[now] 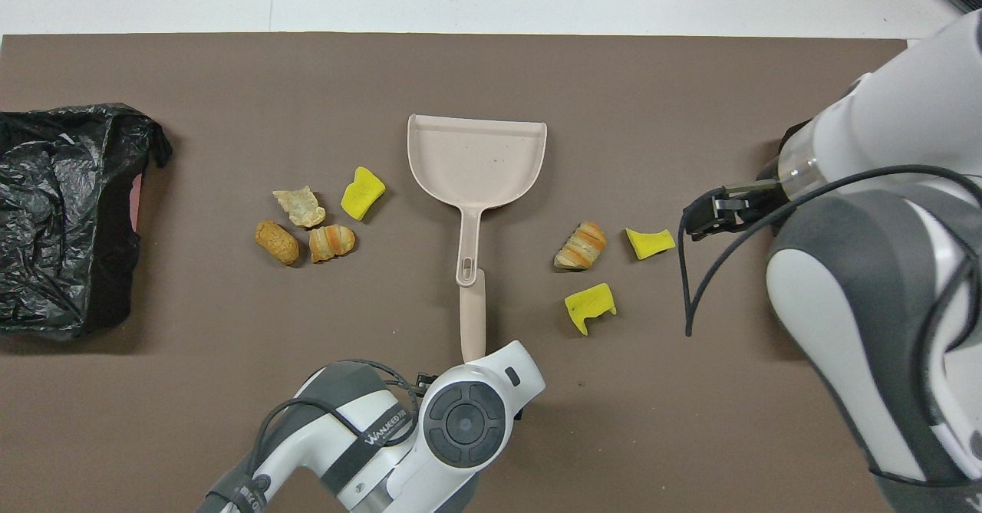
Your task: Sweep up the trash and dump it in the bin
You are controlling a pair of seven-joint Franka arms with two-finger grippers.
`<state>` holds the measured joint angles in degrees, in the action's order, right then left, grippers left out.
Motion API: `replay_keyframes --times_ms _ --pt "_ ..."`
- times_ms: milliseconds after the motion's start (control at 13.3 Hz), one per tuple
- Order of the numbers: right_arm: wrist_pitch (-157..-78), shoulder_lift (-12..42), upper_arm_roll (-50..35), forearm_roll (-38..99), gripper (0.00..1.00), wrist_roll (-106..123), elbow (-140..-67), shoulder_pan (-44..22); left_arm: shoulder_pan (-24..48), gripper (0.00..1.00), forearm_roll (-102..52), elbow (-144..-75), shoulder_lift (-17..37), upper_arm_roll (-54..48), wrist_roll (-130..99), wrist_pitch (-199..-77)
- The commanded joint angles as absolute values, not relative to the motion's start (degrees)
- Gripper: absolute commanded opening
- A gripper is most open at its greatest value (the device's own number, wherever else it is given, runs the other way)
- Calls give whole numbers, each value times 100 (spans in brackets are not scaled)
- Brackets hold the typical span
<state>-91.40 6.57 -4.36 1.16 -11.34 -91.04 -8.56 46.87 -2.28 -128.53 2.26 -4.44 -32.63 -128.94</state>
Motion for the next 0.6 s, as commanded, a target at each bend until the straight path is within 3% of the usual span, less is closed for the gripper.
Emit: replay_keyframes --times_ms 0,75,150,375,449,524 --pt "-9158 913 -422 62 100 -1581 -8833 -1150 4799 100 -272 -13078 35 -334 -3322 -13025" --pt "-9158 975 -422 62 100 -1617 -8807 -1238 4790 100 -272 -13087 35 -334 -3314 -13025" --pt "-9184 993 -422 62 100 -1652 -8798 -1257 4799 93 -272 -13148 9 -343 -3322 -13025" --pt "-9246 1002 -422 44 100 -1723 -8815 -1309 4790 93 -272 -13201 0 -334 -3384 -13121" --pt "-9246 1002 -422 -52 100 -1714 -8807 -1310 4790 87 -272 -13184 17 -334 -3366 -13148" --pt "-9246 1002 -422 -88 100 -1714 -8815 -1310 4790 68 -272 -13192 18 -334 -3366 -13157"
